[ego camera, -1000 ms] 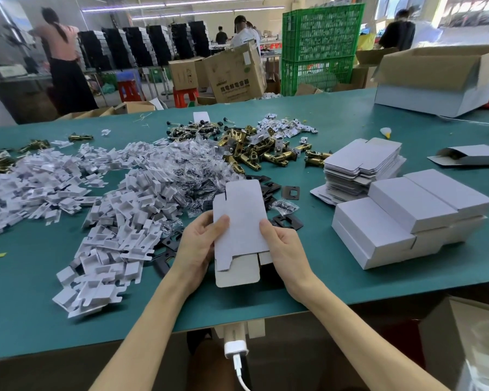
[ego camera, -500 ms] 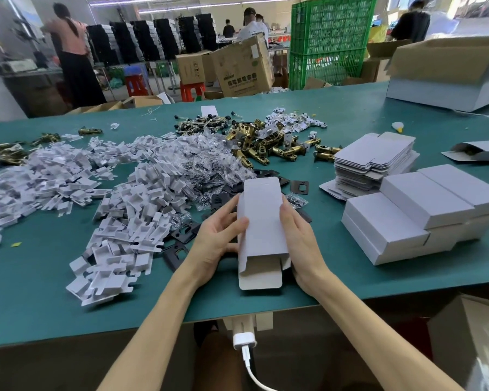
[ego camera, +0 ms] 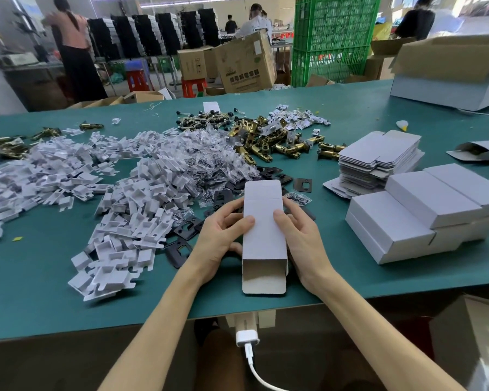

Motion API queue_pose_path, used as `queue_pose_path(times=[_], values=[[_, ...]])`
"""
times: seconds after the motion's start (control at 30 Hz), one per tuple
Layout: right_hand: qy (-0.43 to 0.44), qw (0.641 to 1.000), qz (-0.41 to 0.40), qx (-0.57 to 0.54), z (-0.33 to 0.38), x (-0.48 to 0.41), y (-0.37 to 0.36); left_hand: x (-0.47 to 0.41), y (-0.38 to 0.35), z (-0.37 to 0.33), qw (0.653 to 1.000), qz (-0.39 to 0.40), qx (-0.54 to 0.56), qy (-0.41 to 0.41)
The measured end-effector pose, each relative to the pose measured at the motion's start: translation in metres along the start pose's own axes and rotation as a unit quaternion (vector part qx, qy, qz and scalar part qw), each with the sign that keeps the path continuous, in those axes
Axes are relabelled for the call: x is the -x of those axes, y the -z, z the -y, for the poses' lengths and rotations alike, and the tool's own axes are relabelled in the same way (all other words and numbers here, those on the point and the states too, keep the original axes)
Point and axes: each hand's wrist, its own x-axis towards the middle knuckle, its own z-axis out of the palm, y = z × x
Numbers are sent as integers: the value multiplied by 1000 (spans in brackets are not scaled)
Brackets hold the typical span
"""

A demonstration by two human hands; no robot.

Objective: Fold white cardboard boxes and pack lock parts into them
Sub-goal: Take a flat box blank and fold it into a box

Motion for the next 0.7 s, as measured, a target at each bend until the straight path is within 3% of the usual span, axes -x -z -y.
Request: queue_pose_path(times=[0.7], values=[[1, 998, 45, 44, -1, 4, -1, -3, -1, 6, 997, -64, 17, 45]])
